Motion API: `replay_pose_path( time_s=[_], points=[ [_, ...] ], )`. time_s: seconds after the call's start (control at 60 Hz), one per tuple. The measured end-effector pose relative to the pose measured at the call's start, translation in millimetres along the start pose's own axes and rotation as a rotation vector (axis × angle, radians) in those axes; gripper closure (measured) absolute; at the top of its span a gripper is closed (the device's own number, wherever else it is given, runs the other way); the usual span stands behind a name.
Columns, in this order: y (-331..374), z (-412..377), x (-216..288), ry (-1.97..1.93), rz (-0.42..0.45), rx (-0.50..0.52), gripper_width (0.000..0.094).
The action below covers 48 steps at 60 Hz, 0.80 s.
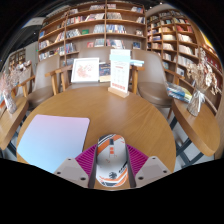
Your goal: Arrange mouse
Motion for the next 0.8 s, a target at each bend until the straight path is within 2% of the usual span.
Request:
replay_pose_path(
  time_s=[0.067, 0.183, 0.333, 0.45, 0.617, 0.8],
  points=[
    [10, -2, 1, -0.014, -0.007, -0.002, 0.0492],
    [43, -16, 29, -0.008, 0.048, 0.018, 0.0497],
    [76, -75, 77, -0.001, 0.1, 0.136, 0.0497],
    [70, -128, 97, 0.026, 0.121, 0.157, 0.0497],
    [27, -193, 69, 0.033, 0.043, 0.194, 0.0499],
    [-2, -204, 33, 0.054, -0.026, 0.139, 0.0486]
  ],
)
Point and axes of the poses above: the point between the fingertips, and its own axes, seen from behind it with the camera up: z to the right, x up, y backward, against the way the camera looks, the point moved 3 cm from there along y, backward, against the way the camera looks, and after that the axes turned 2 degrees about -z, right-handed, at the moved point
